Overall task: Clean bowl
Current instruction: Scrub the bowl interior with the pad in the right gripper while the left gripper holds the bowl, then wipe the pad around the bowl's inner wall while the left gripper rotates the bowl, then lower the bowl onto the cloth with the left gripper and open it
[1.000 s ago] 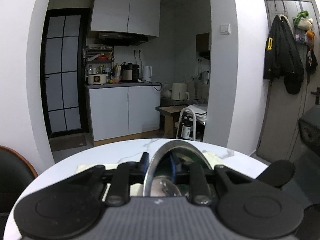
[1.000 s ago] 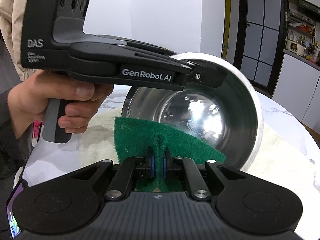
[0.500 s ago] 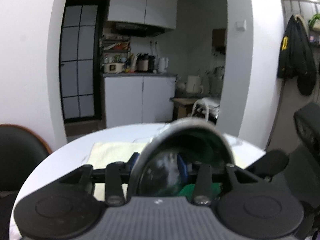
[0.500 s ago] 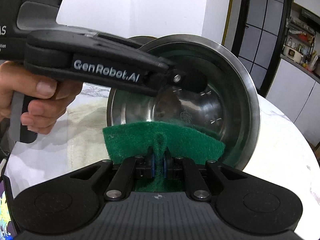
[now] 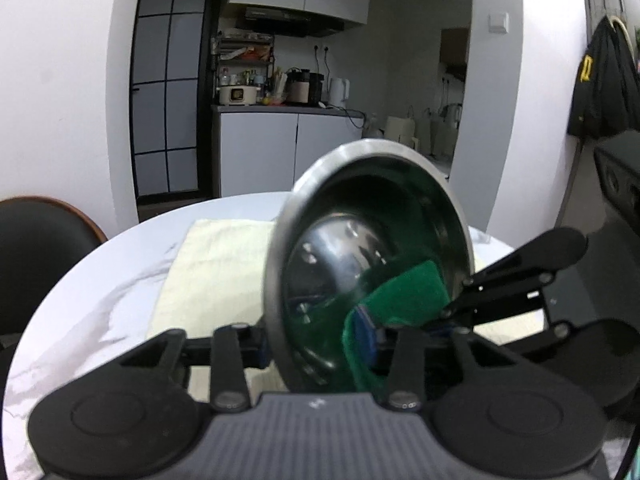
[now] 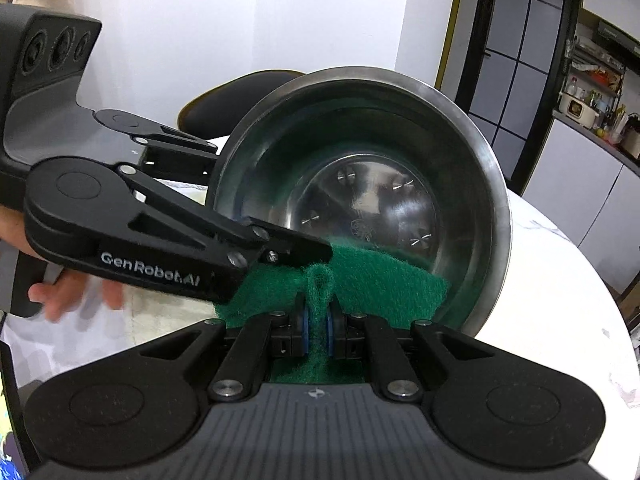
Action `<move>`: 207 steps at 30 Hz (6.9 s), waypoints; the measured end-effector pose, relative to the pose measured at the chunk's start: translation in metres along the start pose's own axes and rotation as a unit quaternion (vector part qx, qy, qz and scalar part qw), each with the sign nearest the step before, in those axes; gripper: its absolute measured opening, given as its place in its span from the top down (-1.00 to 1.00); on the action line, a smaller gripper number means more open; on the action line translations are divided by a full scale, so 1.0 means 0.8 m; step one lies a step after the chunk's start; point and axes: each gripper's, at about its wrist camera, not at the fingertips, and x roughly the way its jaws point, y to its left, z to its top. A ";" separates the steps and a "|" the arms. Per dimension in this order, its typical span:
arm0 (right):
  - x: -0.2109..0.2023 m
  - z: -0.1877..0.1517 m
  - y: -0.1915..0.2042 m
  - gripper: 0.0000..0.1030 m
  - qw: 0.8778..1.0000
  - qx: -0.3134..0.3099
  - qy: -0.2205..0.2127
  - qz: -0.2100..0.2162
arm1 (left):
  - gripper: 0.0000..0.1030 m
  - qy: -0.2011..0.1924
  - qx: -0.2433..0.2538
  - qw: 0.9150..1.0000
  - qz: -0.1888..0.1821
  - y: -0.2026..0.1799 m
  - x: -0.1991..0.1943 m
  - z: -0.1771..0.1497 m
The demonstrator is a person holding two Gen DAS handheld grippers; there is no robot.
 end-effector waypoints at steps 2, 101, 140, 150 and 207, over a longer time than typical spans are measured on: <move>0.002 0.001 0.002 0.80 1.000 -0.003 0.002 -0.006 | 0.27 0.004 -0.015 1.000 0.001 0.006 0.002 0.000; 0.024 0.033 0.001 0.82 0.997 -0.056 -0.003 -0.048 | 0.73 -0.016 0.172 0.985 0.031 -0.059 0.000 -0.017; 0.051 0.061 -0.008 0.82 0.993 -0.062 -0.027 -0.095 | 0.73 -0.010 0.159 0.987 0.024 -0.049 0.007 -0.009; 0.064 0.054 -0.020 0.82 0.995 -0.050 0.002 -0.086 | 0.74 -0.015 0.152 0.988 0.028 -0.045 0.007 -0.006; 0.039 0.045 -0.032 0.82 0.993 -0.020 -0.060 -0.099 | -0.25 -0.016 0.150 0.985 0.081 -0.030 0.021 0.005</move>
